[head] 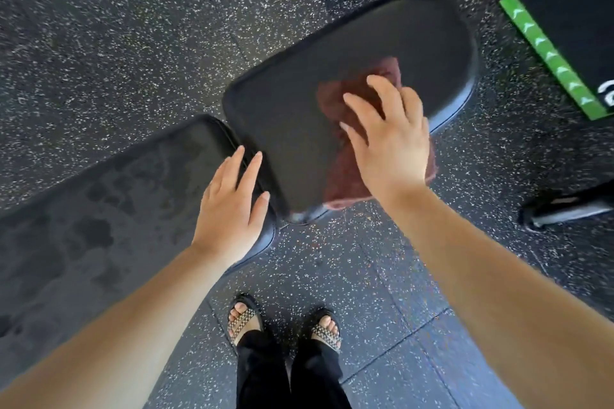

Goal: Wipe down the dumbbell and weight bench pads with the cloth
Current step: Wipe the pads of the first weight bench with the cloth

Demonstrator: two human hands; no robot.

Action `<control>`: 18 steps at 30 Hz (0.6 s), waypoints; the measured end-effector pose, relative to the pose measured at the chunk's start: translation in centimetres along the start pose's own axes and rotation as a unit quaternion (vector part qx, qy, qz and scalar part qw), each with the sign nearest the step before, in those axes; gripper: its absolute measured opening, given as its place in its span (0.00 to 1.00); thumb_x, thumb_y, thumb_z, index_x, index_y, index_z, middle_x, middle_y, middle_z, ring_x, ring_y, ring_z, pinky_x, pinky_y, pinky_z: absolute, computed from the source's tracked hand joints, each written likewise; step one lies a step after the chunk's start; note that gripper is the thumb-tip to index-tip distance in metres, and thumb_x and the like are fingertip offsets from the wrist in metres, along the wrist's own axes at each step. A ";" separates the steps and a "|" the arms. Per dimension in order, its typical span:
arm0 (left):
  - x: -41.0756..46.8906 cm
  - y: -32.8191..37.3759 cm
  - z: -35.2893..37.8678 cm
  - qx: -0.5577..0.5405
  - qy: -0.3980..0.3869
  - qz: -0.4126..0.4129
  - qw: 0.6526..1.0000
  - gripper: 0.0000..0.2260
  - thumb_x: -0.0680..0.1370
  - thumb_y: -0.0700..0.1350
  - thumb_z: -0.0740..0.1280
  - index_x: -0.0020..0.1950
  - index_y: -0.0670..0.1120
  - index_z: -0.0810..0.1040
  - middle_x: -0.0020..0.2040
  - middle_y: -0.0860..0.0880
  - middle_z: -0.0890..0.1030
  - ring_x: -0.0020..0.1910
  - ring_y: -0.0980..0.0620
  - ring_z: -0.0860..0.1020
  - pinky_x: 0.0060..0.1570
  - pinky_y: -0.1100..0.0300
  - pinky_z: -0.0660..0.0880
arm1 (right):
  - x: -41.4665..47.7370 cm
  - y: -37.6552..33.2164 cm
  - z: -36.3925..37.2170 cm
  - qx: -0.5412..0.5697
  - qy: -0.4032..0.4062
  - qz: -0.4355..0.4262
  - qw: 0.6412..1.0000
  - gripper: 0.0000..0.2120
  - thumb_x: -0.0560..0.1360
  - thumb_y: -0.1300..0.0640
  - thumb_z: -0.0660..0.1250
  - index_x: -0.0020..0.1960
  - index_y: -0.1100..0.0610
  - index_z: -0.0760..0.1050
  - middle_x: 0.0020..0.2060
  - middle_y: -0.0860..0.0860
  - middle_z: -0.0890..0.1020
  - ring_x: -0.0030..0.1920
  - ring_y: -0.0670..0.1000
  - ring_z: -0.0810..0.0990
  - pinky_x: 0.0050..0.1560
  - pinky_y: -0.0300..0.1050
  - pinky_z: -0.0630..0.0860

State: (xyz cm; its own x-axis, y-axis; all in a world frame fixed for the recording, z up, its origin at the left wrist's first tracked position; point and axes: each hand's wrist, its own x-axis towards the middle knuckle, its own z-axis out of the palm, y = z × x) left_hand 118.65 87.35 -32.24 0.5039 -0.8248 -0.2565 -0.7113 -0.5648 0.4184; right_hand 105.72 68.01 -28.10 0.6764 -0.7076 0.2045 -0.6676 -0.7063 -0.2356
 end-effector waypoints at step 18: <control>2.3 3.0 0.3 0.008 -0.020 0.091 0.996 0.26 0.79 0.47 0.59 0.76 0.48 0.56 0.77 0.45 0.52 0.75 0.44 0.53 0.71 0.53 0.52 | -3.1 0.8 1.1 0.113 0.206 0.180 0.955 0.13 0.75 0.54 0.68 0.58 0.55 0.80 0.63 0.58 0.74 0.59 0.65 0.72 0.64 0.54 0.65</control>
State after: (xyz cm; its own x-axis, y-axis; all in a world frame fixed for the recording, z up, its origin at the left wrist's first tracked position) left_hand 117.52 83.74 -31.86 0.3461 -0.9136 -0.2133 -0.7971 -0.4062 0.4469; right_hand 103.44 69.63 -29.92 0.2048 -0.8856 0.4168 -0.7182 -0.4253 -0.5507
